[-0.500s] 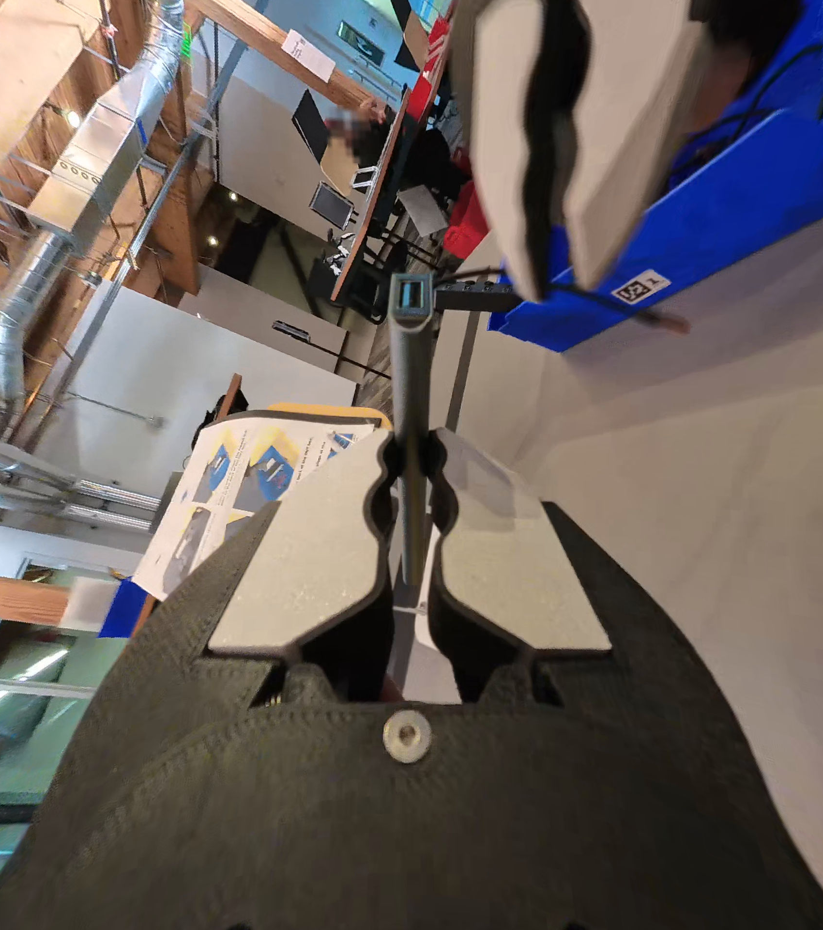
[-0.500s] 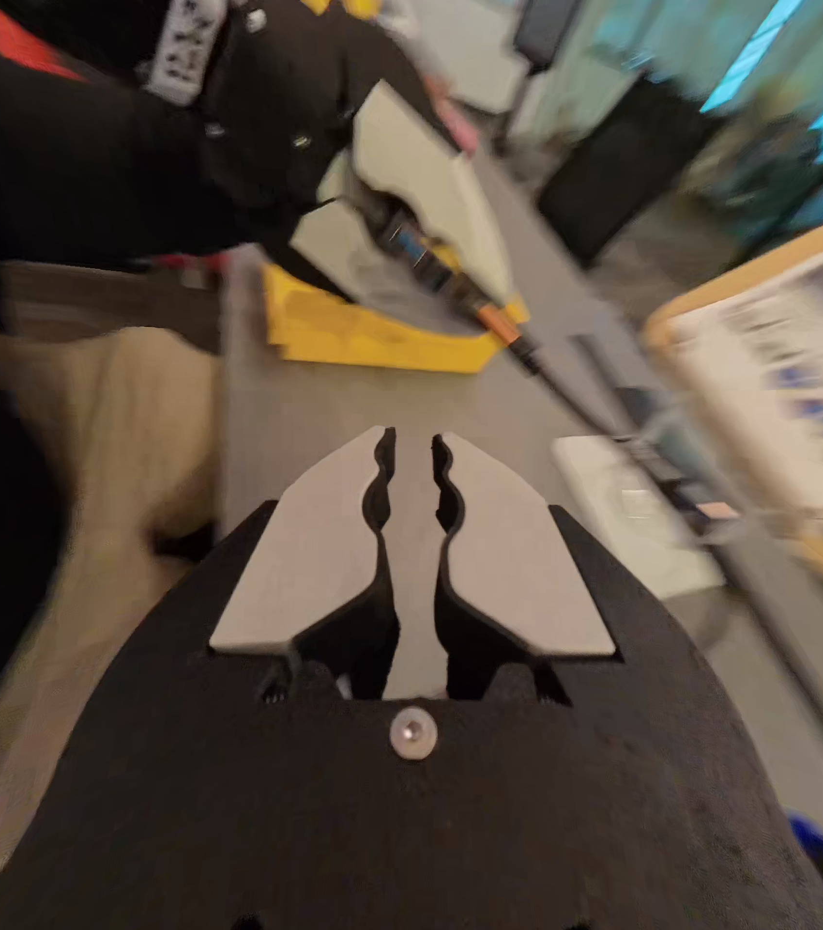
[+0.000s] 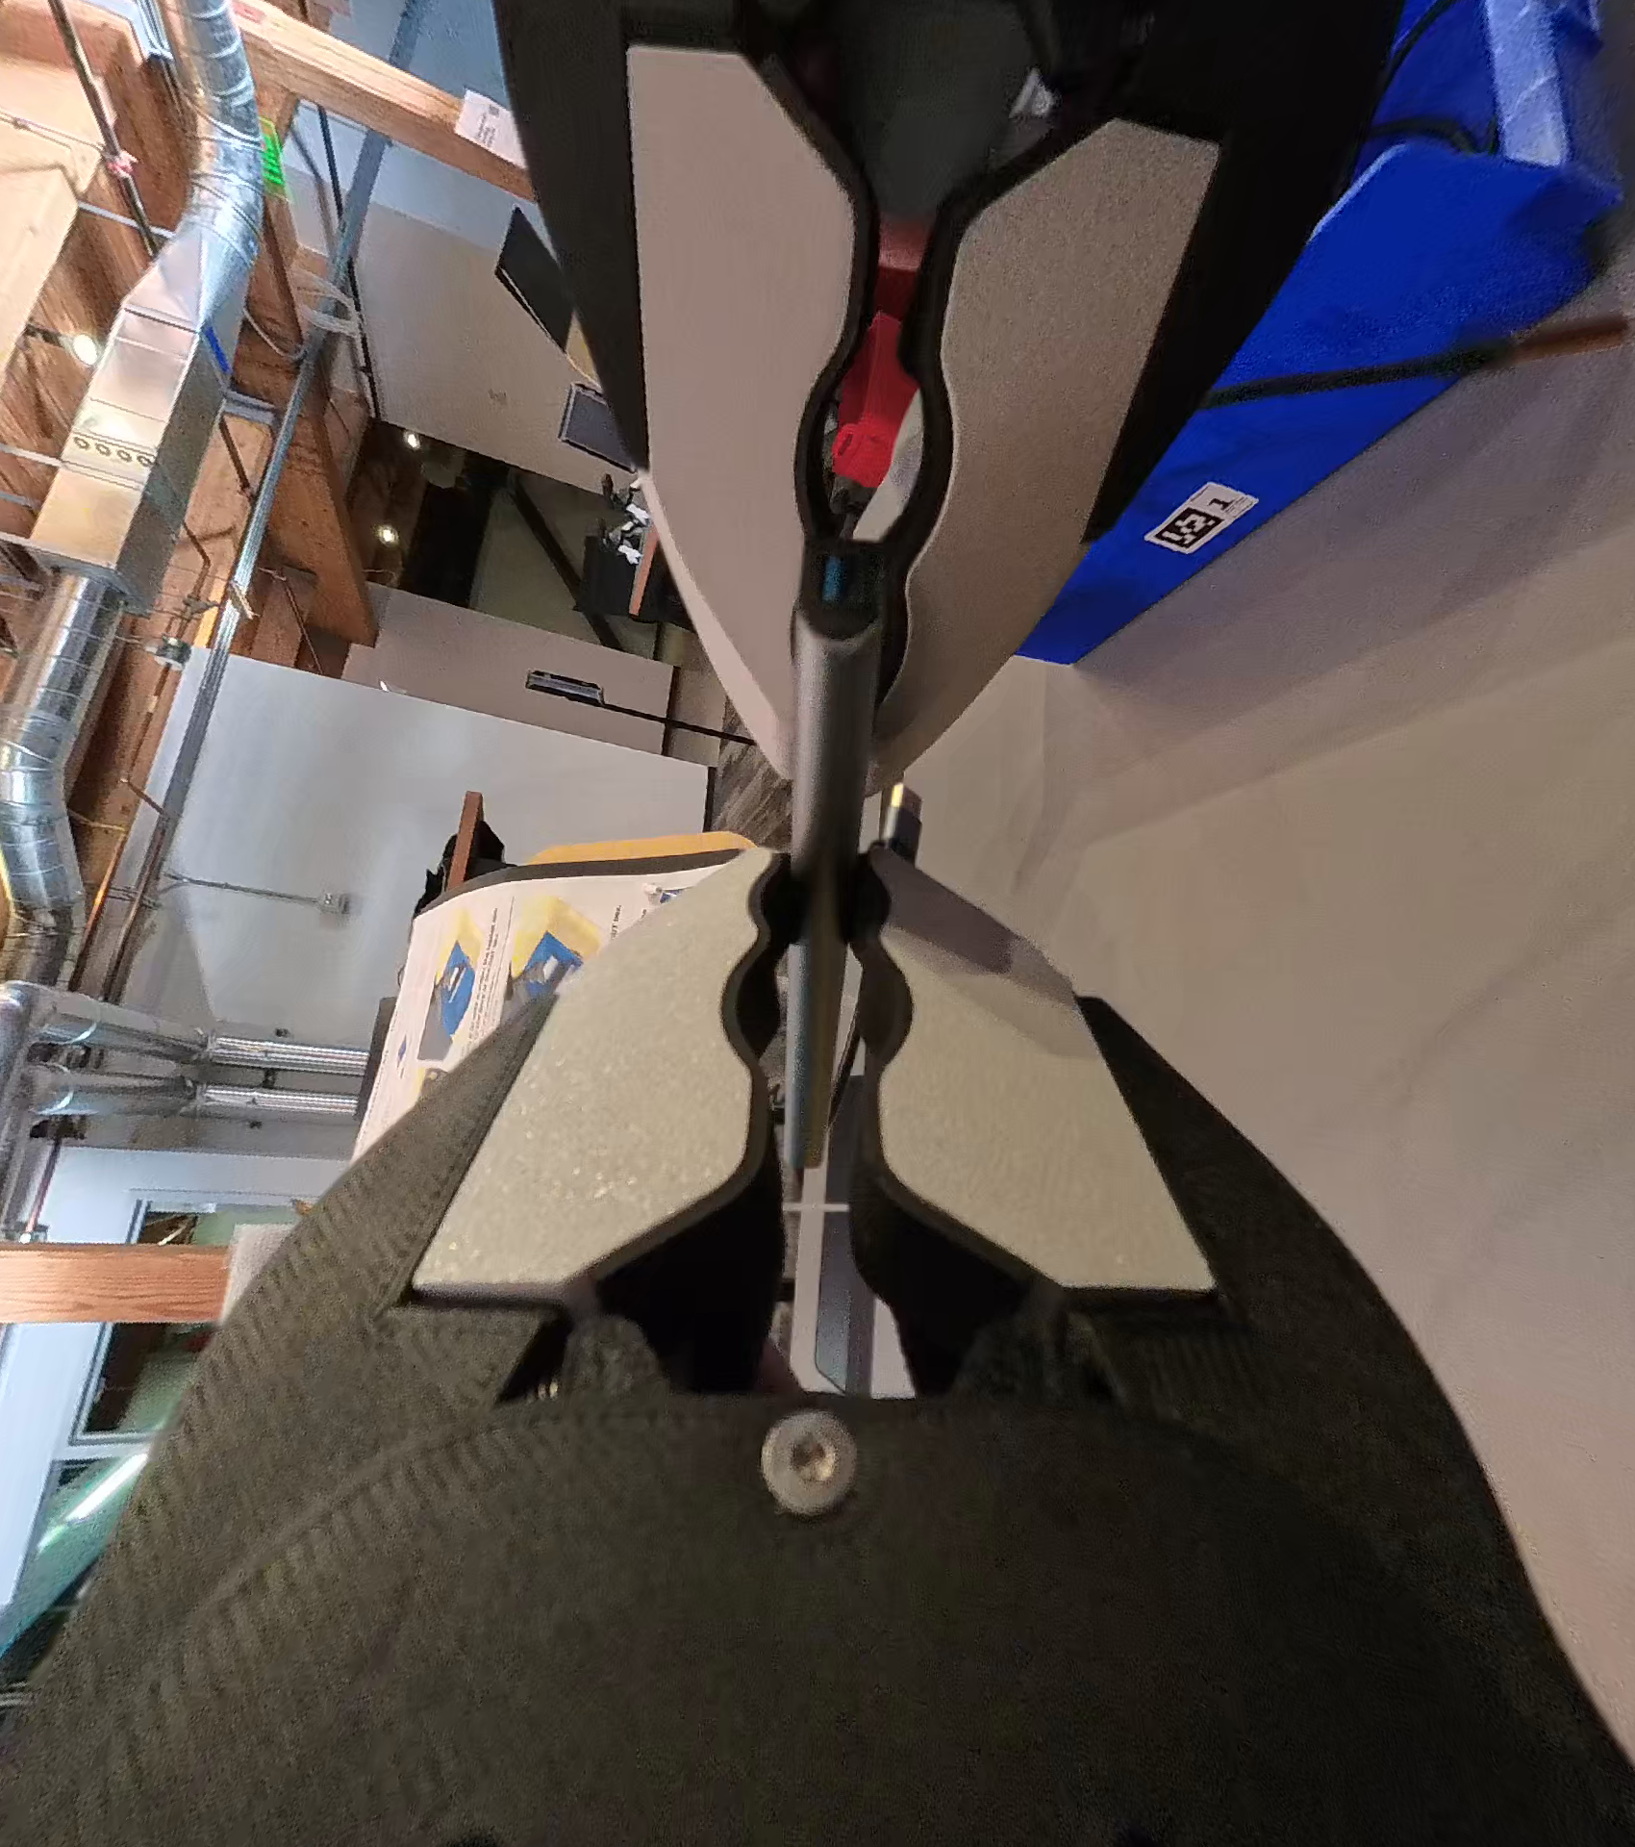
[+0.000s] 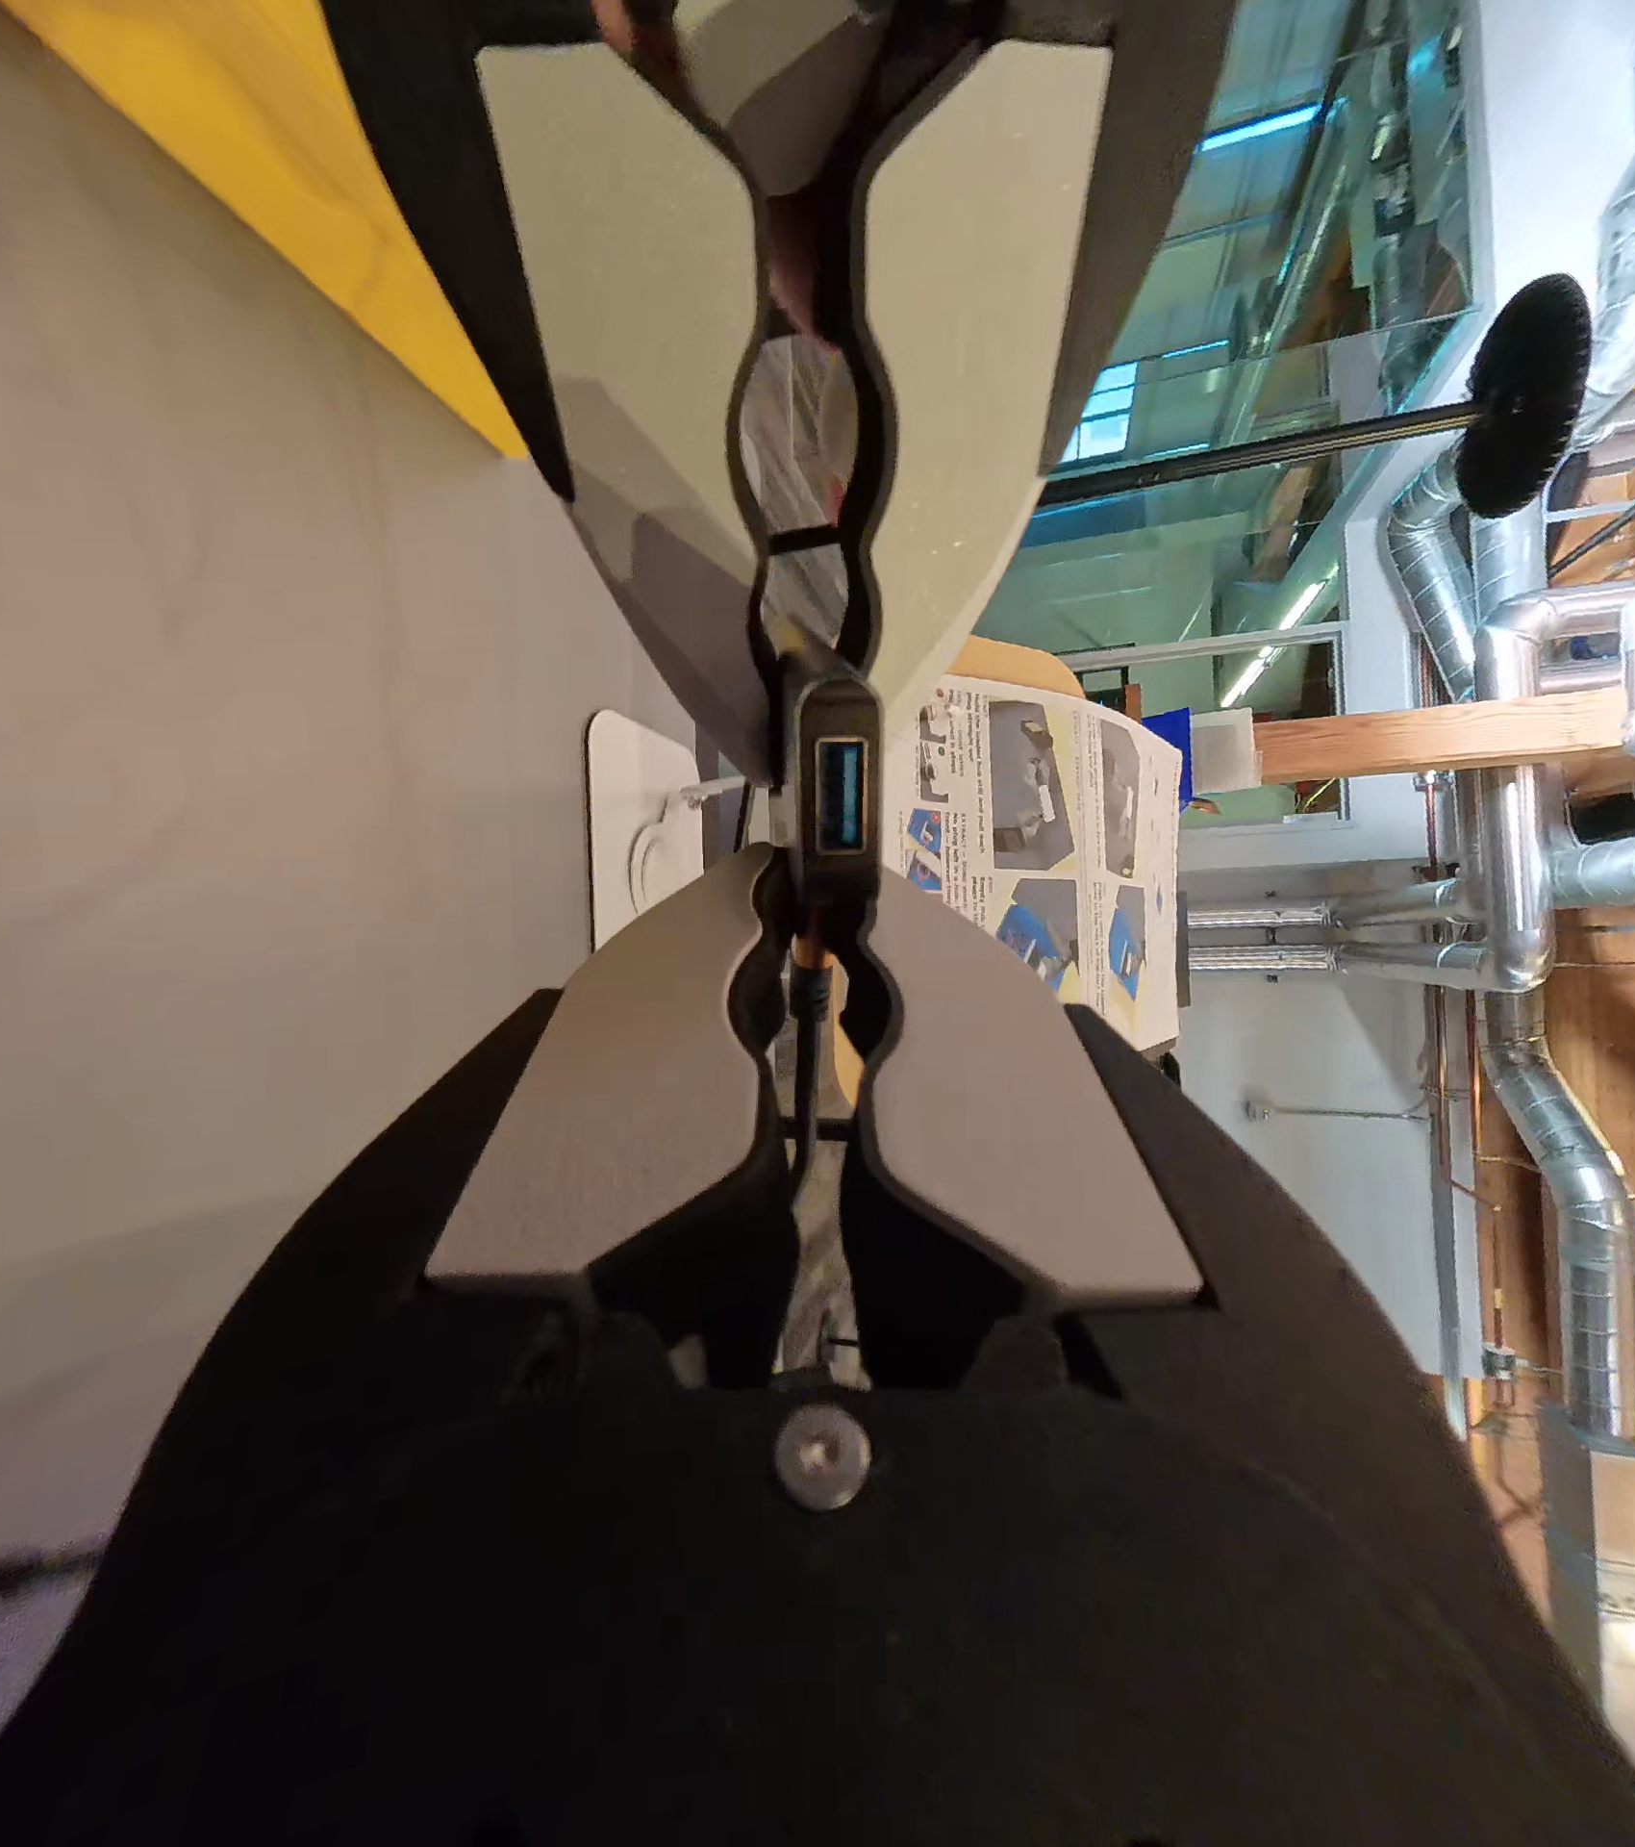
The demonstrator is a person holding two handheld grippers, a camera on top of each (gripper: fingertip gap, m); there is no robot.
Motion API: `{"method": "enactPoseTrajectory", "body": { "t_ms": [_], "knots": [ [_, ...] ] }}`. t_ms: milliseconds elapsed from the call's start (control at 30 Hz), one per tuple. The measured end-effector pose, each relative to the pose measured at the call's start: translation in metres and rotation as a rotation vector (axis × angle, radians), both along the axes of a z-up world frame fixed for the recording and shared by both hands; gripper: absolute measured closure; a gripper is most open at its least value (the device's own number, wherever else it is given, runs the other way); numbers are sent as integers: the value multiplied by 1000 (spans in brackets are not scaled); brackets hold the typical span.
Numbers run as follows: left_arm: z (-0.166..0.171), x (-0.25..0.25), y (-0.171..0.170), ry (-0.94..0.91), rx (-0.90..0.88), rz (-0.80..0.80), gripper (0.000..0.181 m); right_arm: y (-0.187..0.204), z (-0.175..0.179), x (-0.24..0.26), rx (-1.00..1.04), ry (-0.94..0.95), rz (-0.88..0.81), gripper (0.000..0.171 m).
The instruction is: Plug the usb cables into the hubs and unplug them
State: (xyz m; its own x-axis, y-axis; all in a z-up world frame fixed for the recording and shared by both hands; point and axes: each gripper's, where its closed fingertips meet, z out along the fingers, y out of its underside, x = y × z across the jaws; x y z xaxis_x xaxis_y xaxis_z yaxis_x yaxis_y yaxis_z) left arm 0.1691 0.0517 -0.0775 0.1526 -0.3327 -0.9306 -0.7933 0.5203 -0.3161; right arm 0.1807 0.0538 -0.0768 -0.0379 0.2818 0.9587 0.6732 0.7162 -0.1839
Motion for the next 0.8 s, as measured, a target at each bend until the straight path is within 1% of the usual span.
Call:
{"method": "enactPoseTrajectory", "body": {
  "t_ms": [133, 200, 267, 333, 400, 467, 567, 633, 733, 800],
  "knots": [
    [-4, 8, -6, 0, -26, -22, 170, -3, -5, 9, 2, -99, 8, 166],
    [4, -2, -6, -38, -32, 1, 171, 15, -6, 35, 35, -155, -87, 165],
    [25, -15, -7, -114, -40, 5, 171, 21, 2, 57, -35, -100, -84, 165],
    [36, -21, -2, -99, 3, 40, 170, 17, 23, 68, -46, -45, -89, 165],
    [40, -22, -1, -117, 0, 37, 171, 27, 39, 85, -33, -23, -180, 165],
    [38, -25, 0, -116, -16, 41, 171, 37, 50, 106, -50, 50, -210, 165],
    [34, -31, 1, -95, -14, 55, 171, 65, 53, 153, -139, 207, -315, 165],
    [35, -33, 3, -80, -4, 66, 170, 82, 43, 183, -266, 350, -361, 165],
    [36, -32, 3, -102, -18, 59, 170, 110, 24, 225, -347, 524, -470, 164],
    [32, -33, 6, -86, -23, 69, 170, 124, 18, 246, -318, 597, -564, 164]
  ]
}}
